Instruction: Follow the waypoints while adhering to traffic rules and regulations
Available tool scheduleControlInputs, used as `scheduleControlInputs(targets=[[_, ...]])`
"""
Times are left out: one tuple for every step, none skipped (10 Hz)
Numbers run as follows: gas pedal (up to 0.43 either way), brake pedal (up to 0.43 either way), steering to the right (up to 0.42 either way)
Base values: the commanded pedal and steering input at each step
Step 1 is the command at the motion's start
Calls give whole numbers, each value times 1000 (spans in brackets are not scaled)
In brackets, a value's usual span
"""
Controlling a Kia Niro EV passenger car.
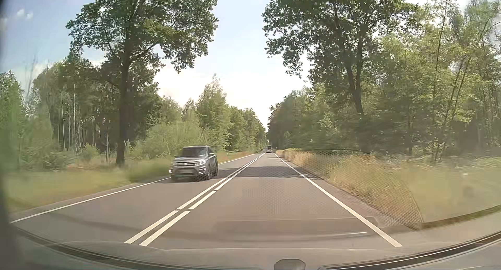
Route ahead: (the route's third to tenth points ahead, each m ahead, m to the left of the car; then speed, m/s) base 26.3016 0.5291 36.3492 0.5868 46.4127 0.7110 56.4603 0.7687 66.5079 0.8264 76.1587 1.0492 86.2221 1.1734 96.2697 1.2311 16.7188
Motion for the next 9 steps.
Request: scheduleControlInputs(targets=[[47,37,2],[47,30,2],[47,30,2],[47,37,1],[47,37,0],[47,37,0],[47,37,0],[47,37,0],[47,37,-1]])
